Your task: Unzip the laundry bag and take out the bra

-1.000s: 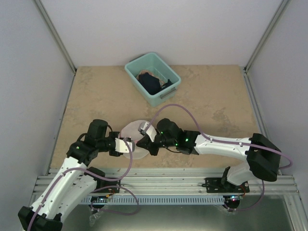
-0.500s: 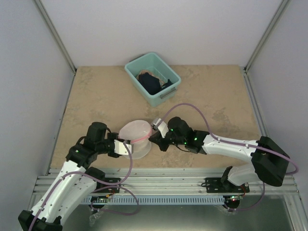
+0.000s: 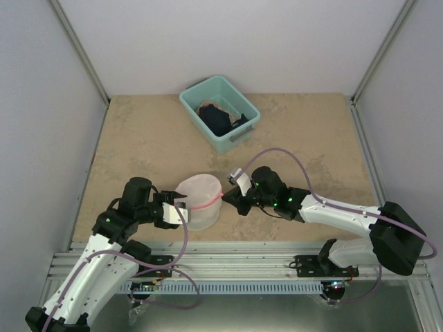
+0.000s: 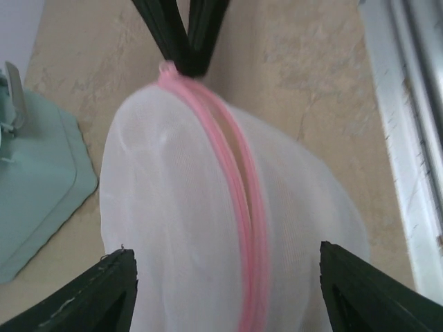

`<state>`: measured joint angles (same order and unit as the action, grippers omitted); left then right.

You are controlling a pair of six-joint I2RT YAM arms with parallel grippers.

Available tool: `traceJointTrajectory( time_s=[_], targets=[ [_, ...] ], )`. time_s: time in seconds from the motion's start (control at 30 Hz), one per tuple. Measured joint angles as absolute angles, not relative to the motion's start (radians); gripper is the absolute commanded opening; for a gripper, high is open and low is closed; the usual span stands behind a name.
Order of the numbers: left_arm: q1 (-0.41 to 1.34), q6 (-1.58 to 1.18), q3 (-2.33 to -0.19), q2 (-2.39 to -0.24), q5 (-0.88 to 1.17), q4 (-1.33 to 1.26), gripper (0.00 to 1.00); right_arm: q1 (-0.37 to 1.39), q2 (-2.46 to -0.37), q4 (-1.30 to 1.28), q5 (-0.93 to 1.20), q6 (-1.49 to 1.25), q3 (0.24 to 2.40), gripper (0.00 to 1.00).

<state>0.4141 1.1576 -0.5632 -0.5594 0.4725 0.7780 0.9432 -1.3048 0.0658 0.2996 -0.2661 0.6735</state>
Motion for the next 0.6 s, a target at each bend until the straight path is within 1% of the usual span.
traceJointTrajectory(
  time_s=[0.07, 0.2, 0.3, 0.4, 0.53, 0.6],
  targets=[
    [0.414, 1.141, -0.589, -0.562, 0.521, 0.803, 0.75, 0.977, -1.314, 0.066, 0.302, -0.266, 0.693, 0.00],
    [0.414, 1.077, -0.609, -0.562, 0.614, 0.817, 0.68, 1.033, -1.340, 0.065, 0.304, -0.260, 0.755, 0.01],
    [0.416, 1.034, -0.609, -0.563, 0.645, 0.810, 0.60, 1.070, -1.367, 0.056, 0.309, -0.245, 0.813, 0.01],
    [0.424, 1.002, -0.604, -0.568, 0.647, 0.783, 0.46, 1.097, -1.381, 0.042, 0.314, -0.222, 0.847, 0.00],
    [0.427, 0.990, -0.585, -0.571, 0.638, 0.749, 0.17, 1.113, -1.387, 0.023, 0.329, -0.197, 0.859, 0.01],
    [0.427, 0.997, -0.579, -0.571, 0.633, 0.745, 0.06, 1.114, -1.387, 0.015, 0.331, -0.193, 0.859, 0.00]
  ],
)
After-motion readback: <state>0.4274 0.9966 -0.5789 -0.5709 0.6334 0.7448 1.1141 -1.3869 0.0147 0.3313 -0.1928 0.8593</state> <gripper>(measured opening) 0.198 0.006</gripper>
